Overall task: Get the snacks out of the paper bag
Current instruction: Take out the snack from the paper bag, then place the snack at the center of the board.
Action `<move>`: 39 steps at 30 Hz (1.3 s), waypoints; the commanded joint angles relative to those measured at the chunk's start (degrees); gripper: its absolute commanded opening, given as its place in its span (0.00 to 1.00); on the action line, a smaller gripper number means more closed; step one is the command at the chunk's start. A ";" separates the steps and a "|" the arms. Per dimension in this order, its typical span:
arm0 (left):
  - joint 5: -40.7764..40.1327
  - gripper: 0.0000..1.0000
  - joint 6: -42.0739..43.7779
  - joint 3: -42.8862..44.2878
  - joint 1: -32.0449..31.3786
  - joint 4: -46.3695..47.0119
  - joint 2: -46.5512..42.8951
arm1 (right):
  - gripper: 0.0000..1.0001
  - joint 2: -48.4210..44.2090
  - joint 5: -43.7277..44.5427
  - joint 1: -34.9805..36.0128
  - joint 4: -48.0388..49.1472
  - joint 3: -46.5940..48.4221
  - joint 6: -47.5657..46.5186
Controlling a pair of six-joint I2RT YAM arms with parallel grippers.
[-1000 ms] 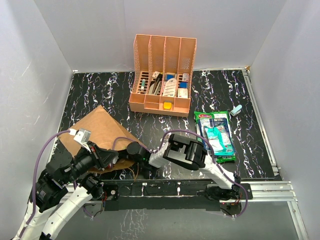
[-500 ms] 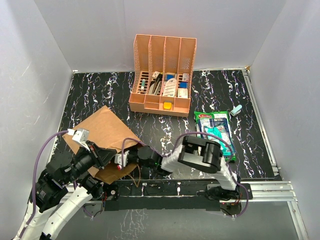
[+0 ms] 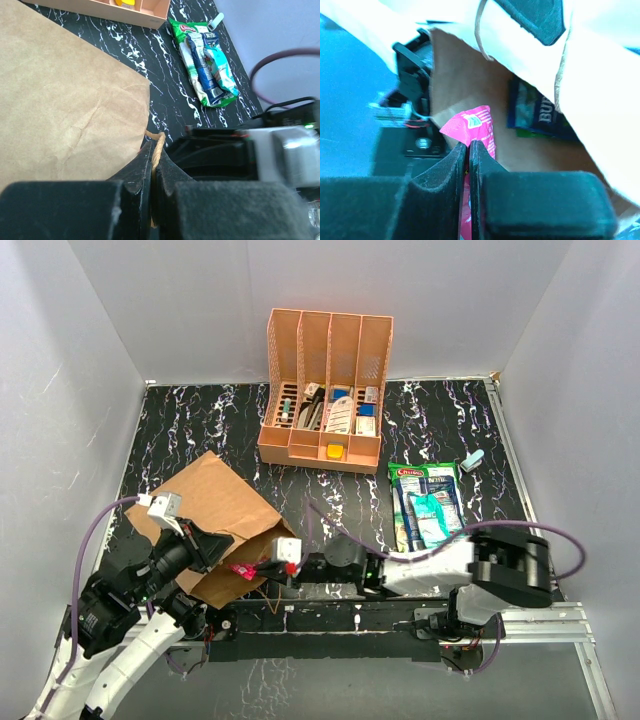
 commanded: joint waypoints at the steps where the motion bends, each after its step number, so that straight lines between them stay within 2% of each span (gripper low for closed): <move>1: -0.50 0.00 -0.30 0.97 0.91 -0.15 1.53 | 0.07 -12.82 -0.70 -0.07 -19.26 -0.65 21.38; 3: -0.16 0.00 -0.26 0.90 1.26 0.09 1.71 | 0.07 -19.50 4.34 -0.08 -33.27 -0.06 23.92; 4: 0.08 0.00 -0.15 0.87 1.41 0.15 1.79 | 0.07 -22.54 9.86 -0.14 -37.36 -0.09 25.91; 6: 0.45 0.00 -0.09 0.80 1.64 0.29 1.98 | 0.07 -27.83 24.60 -0.14 -50.80 0.28 30.55; 7: 0.57 0.00 -0.03 0.74 1.78 0.29 2.11 | 0.07 -30.05 34.94 -0.16 -57.21 1.03 33.41; 10: 0.76 0.00 0.07 0.73 1.95 0.37 2.63 | 0.07 -34.55 55.49 -0.16 -73.42 5.08 44.13; 13: 0.70 0.00 -0.04 0.80 2.17 0.44 3.07 | 0.07 -34.84 69.69 -0.55 -84.86 10.11 48.52; 16: 0.69 0.00 -0.01 0.86 2.25 0.39 3.30 | 0.07 -30.37 78.36 -4.08 -94.11 16.44 49.46; 18: 0.69 0.00 -0.02 0.86 2.25 0.30 3.40 | 0.07 -27.11 79.07 -10.51 -96.28 20.20 47.56; 21: 0.69 0.00 -0.05 0.79 2.39 0.23 3.35 | 0.07 -22.79 75.85 -23.20 -93.26 21.88 39.05; 23: 0.61 0.00 -0.01 0.83 2.32 0.04 3.24 | 0.07 -20.56 74.85 -27.23 -93.83 22.85 37.43; 31: 0.68 0.00 -0.02 0.85 2.46 0.12 3.11 | 0.07 -13.49 73.88 -33.33 -95.63 21.39 43.92; 39: 1.04 0.00 0.18 0.85 2.63 0.03 3.34 | 0.07 -7.10 71.03 -37.28 -85.14 16.29 42.03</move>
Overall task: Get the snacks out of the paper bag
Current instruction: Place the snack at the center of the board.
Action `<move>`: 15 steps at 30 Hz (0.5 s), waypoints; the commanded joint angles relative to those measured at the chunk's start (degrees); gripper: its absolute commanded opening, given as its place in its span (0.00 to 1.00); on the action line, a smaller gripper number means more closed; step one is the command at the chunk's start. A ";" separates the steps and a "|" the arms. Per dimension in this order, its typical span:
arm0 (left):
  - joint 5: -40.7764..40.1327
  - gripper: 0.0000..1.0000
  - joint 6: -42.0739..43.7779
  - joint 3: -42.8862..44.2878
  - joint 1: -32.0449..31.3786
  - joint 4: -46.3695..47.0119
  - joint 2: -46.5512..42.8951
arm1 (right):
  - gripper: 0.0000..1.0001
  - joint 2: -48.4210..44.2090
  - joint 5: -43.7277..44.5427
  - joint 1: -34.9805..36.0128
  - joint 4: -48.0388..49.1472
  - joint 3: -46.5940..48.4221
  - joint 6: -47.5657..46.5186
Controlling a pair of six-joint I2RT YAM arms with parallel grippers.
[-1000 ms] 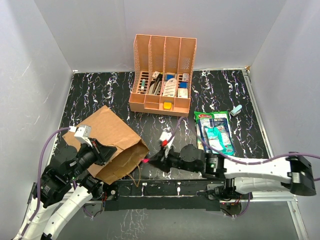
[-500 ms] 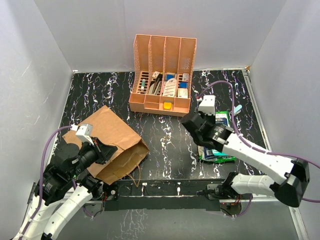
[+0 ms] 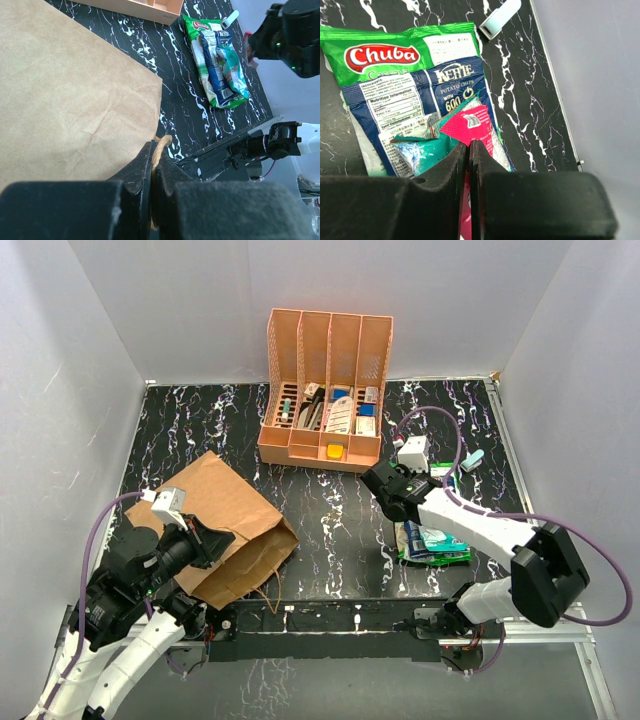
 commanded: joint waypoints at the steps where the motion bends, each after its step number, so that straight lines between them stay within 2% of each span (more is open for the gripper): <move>1: 0.84 0.00 0.29 0.84 0.49 0.07 0.49 | 0.07 2.39 -0.57 -1.02 7.25 -0.53 0.08; 8: 0.71 0.00 0.28 0.90 0.50 -0.11 0.34 | 0.07 6.69 -7.09 -2.04 13.13 -3.21 0.86; 15: 1.09 0.00 0.43 0.87 0.54 0.16 0.76 | 0.07 8.66 -6.84 -2.79 14.60 -6.13 4.41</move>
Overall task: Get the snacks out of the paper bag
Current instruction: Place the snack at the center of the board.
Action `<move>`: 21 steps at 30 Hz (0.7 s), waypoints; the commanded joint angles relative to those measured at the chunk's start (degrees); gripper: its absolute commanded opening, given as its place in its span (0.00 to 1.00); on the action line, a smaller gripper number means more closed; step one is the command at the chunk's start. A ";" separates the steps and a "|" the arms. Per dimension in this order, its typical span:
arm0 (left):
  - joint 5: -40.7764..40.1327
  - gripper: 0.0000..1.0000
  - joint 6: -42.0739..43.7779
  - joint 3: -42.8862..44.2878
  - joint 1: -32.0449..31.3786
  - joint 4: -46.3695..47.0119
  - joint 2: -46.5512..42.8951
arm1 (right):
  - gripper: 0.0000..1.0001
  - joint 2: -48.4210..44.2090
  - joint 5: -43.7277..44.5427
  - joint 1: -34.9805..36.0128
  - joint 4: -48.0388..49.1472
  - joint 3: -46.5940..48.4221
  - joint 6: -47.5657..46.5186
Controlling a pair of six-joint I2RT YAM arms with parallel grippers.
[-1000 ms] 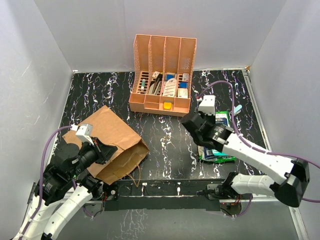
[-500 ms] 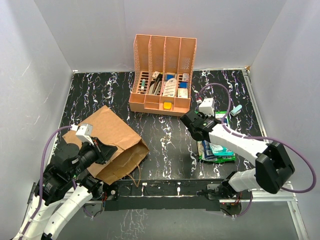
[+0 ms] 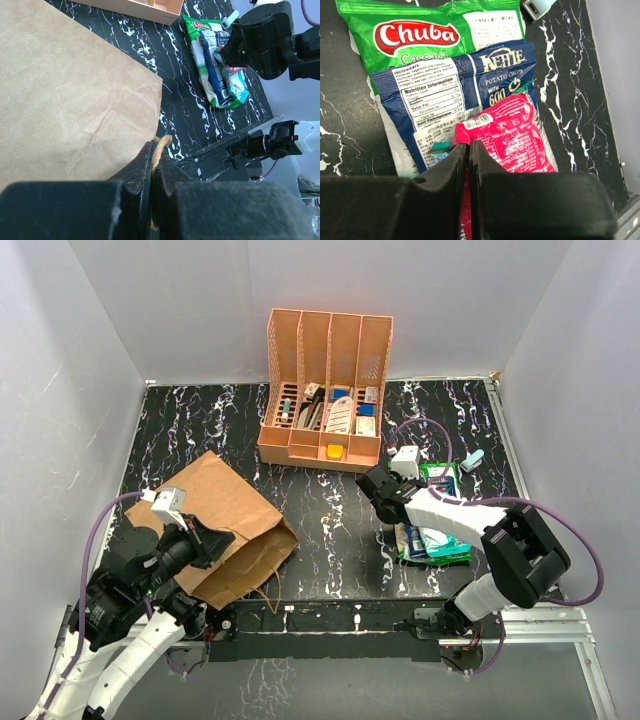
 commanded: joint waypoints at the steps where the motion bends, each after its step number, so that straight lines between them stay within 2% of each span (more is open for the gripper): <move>1: 1.08 0.00 0.36 0.86 0.49 0.25 0.85 | 0.07 0.92 -0.27 -0.98 3.46 -1.73 3.54; 5: 1.06 0.00 0.44 0.80 0.58 0.27 0.69 | 0.09 -0.91 0.47 -1.02 3.82 -2.26 3.41; 7: 1.09 0.00 0.37 0.80 0.57 0.27 0.57 | 0.15 -2.34 0.06 -1.01 4.33 -2.14 2.20; 10: 1.17 0.00 0.39 0.83 0.69 0.42 0.76 | 0.36 -5.17 -1.89 -1.01 3.60 -0.91 0.07; 13: 1.18 0.00 0.41 0.80 0.66 0.37 0.99 | 0.53 -10.99 -5.94 -1.03 2.27 0.94 -2.77; 16: 1.17 0.00 0.42 0.79 0.79 0.44 0.99 | 0.64 -17.94 -14.93 -1.00 3.71 1.70 -7.52; 21: 1.25 0.00 0.63 0.80 1.15 0.77 0.76 | 0.72 -28.02 -39.54 -0.90 19.02 -7.79 -19.22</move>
